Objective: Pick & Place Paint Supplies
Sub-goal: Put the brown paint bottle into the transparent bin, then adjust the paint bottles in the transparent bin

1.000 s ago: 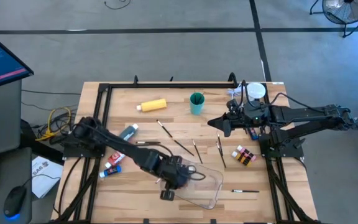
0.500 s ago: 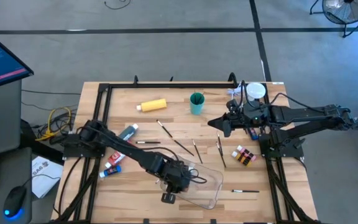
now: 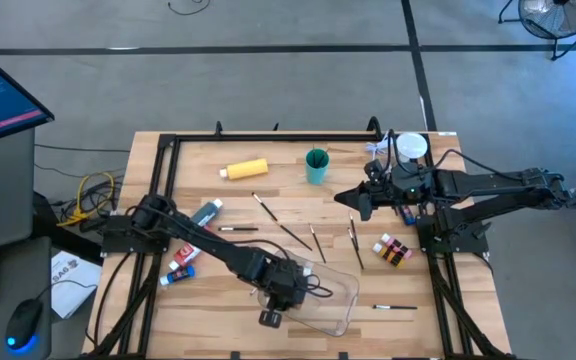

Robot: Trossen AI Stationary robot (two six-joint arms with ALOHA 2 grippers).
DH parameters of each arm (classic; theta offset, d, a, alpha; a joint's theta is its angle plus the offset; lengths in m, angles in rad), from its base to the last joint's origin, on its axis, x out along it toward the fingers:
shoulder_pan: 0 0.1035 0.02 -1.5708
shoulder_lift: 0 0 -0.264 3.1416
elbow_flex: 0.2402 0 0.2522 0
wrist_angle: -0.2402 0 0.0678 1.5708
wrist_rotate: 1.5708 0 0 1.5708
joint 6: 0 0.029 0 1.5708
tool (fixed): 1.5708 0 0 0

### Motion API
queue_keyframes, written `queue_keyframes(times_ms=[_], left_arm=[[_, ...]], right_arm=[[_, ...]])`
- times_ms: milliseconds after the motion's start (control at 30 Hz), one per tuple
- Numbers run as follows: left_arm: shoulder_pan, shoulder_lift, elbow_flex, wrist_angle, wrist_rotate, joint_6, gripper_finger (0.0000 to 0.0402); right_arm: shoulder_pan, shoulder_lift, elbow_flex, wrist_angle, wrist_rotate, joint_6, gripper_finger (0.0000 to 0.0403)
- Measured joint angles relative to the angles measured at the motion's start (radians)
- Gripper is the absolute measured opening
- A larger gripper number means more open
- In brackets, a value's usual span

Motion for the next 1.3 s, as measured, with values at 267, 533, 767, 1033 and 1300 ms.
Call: queue_keyframes(times_ms=[267, 533, 767, 1033, 1300], left_arm=[[0.02, 0.018, 0.0, -0.05, 0.014, 0.0, 0.0076], [0.017, 0.046, 0.001, -0.05, 0.064, 0.009, 0.0076], [0.013, 0.046, 0.0, -0.062, 0.056, 0.008, 0.0081], [0.012, 0.043, 0.0, -0.062, 0.027, 0.008, 0.014], [0.011, -0.001, 0.003, -0.09, -0.001, 0.024, 0.0168]], right_arm=[[0.0, 0.0, 0.0, 0.0, 0.0, 0.0, 0.0061], [0.0, 0.0, 0.0, 0.0, 0.0, 0.0, 0.0061], [-0.001, 0.0, 0.0, 0.0, 0.0, 0.0, 0.0061], [-0.003, 0.0, 0.0, -0.001, 0.001, 0.0, 0.0061], [-0.003, 0.0, 0.0, -0.009, 0.0, 0.0, 0.0061]])
